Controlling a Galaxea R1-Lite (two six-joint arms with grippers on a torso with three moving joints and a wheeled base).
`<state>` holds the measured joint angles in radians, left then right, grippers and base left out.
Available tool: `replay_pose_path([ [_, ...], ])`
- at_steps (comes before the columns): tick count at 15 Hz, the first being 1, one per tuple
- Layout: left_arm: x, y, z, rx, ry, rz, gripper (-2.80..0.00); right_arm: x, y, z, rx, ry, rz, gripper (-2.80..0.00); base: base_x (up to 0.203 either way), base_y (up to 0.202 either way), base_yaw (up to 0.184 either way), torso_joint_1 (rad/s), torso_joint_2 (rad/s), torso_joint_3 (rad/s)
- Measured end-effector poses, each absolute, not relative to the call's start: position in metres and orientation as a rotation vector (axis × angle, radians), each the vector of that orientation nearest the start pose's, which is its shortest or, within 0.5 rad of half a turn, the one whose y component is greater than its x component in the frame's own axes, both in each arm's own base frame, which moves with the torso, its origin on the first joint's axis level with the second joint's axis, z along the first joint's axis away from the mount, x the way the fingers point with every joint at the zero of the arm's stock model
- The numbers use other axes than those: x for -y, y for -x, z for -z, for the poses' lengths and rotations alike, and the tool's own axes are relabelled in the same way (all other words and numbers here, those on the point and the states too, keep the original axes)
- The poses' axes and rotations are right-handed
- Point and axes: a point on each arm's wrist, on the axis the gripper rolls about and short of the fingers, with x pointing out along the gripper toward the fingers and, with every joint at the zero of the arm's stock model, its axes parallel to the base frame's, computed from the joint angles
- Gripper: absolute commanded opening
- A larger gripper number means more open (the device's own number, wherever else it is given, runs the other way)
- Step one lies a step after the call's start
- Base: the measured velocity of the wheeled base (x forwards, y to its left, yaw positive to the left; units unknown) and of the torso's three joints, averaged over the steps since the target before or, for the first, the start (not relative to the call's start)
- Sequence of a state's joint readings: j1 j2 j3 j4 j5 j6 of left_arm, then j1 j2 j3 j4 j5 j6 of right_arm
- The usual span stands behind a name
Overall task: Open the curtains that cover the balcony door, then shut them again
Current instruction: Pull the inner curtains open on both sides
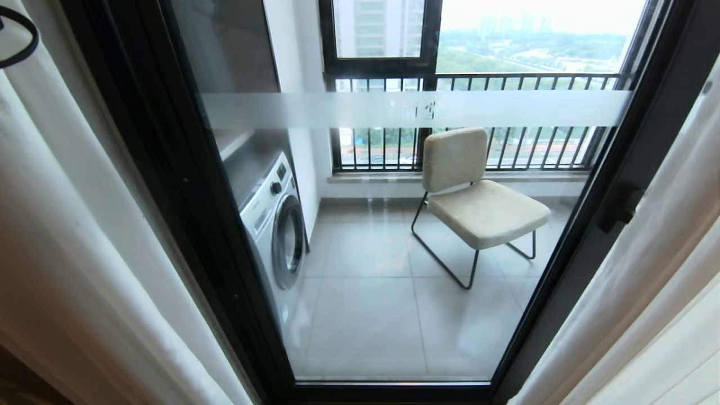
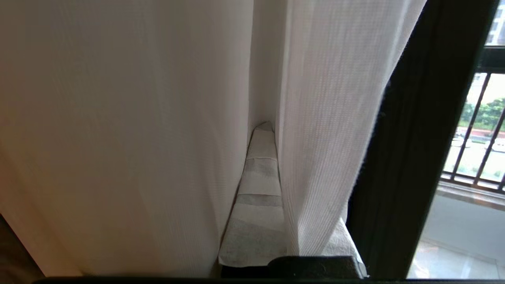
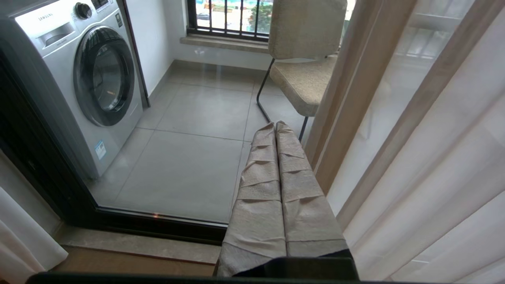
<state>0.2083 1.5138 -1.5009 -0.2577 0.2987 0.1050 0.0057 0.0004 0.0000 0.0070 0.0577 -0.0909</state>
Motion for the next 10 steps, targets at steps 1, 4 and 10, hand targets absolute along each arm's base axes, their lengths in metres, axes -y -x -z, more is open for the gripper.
replay_pose_path([
  [1, -0.0594, -0.2494, -0.3972, 0.220, -0.091, -0.517, -2.80, -0.0012, 0.0228, -0.0748, -0.004, 0.091, -0.064, -2.80, 0.000, 0.190, -0.001, 0.004, 0.00, 0.001],
  [4, -0.0590, -0.2472, -0.3978, 0.223, -0.091, -0.517, -2.80, -0.0012, 0.0228, -0.0748, -0.004, 0.091, -0.063, -2.80, 0.000, 0.188, -0.001, 0.003, 0.00, 0.004],
  [10, -0.0578, -0.2434, -0.4004, 0.234, -0.090, -0.515, -2.80, -0.0011, 0.0228, -0.0748, -0.004, 0.091, -0.064, -2.80, 0.000, 0.038, -0.001, 0.001, 0.00, 0.001],
])
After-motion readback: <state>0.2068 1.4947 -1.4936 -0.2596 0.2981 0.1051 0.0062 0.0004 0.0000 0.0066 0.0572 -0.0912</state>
